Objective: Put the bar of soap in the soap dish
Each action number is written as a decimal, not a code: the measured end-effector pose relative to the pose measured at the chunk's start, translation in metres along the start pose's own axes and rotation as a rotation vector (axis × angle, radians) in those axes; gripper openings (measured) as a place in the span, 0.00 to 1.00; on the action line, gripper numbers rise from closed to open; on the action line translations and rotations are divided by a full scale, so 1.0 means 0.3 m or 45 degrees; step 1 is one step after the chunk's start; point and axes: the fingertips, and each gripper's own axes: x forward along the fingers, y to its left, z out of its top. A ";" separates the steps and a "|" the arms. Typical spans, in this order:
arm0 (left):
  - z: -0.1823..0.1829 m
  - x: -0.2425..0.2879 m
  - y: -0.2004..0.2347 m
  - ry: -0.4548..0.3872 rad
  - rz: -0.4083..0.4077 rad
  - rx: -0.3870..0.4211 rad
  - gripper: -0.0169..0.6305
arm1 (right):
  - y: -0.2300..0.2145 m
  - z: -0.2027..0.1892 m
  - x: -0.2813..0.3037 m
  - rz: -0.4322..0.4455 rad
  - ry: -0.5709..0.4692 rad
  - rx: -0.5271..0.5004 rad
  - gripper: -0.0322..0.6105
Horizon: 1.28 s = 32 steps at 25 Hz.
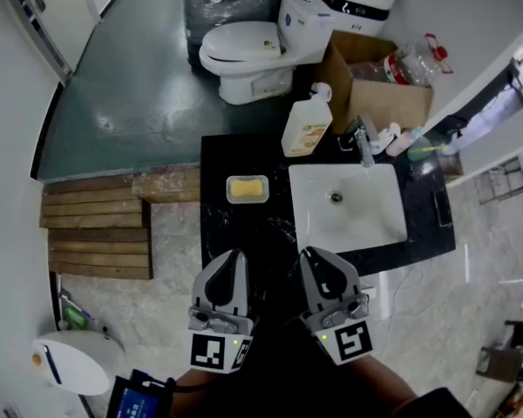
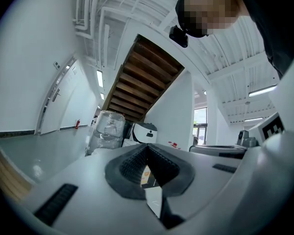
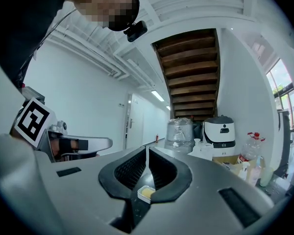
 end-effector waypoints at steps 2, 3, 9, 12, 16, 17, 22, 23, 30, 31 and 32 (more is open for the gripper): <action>0.007 -0.001 -0.007 -0.015 -0.005 -0.005 0.03 | 0.006 0.008 -0.012 -0.007 0.005 -0.004 0.09; 0.014 -0.001 -0.010 -0.025 -0.007 -0.003 0.03 | 0.008 0.014 -0.016 -0.012 0.004 -0.011 0.09; 0.007 -0.020 -0.056 0.003 -0.071 0.103 0.03 | 0.014 0.044 -0.039 -0.051 -0.018 -0.049 0.09; -0.002 -0.024 -0.077 0.016 -0.094 0.118 0.03 | 0.015 0.052 -0.056 -0.056 -0.025 -0.051 0.09; -0.022 -0.021 -0.072 0.043 -0.092 0.090 0.03 | 0.023 0.056 -0.064 -0.071 -0.036 -0.054 0.07; -0.025 -0.020 -0.073 0.043 -0.094 0.088 0.03 | 0.024 0.053 -0.068 -0.077 -0.030 -0.053 0.07; -0.022 -0.003 -0.085 0.030 -0.105 0.092 0.03 | 0.007 0.058 -0.082 -0.098 -0.020 -0.047 0.06; -0.023 -0.002 -0.084 0.031 -0.106 0.098 0.03 | 0.007 0.057 -0.081 -0.099 -0.020 -0.048 0.06; -0.012 0.011 -0.072 0.020 -0.103 0.113 0.03 | 0.002 0.051 -0.056 -0.122 -0.017 -0.075 0.06; -0.011 0.013 -0.071 0.019 -0.103 0.117 0.03 | -0.002 0.051 -0.053 -0.125 -0.016 -0.073 0.06; -0.010 0.015 -0.068 0.018 -0.101 0.119 0.03 | -0.008 0.050 -0.050 -0.128 -0.016 -0.070 0.06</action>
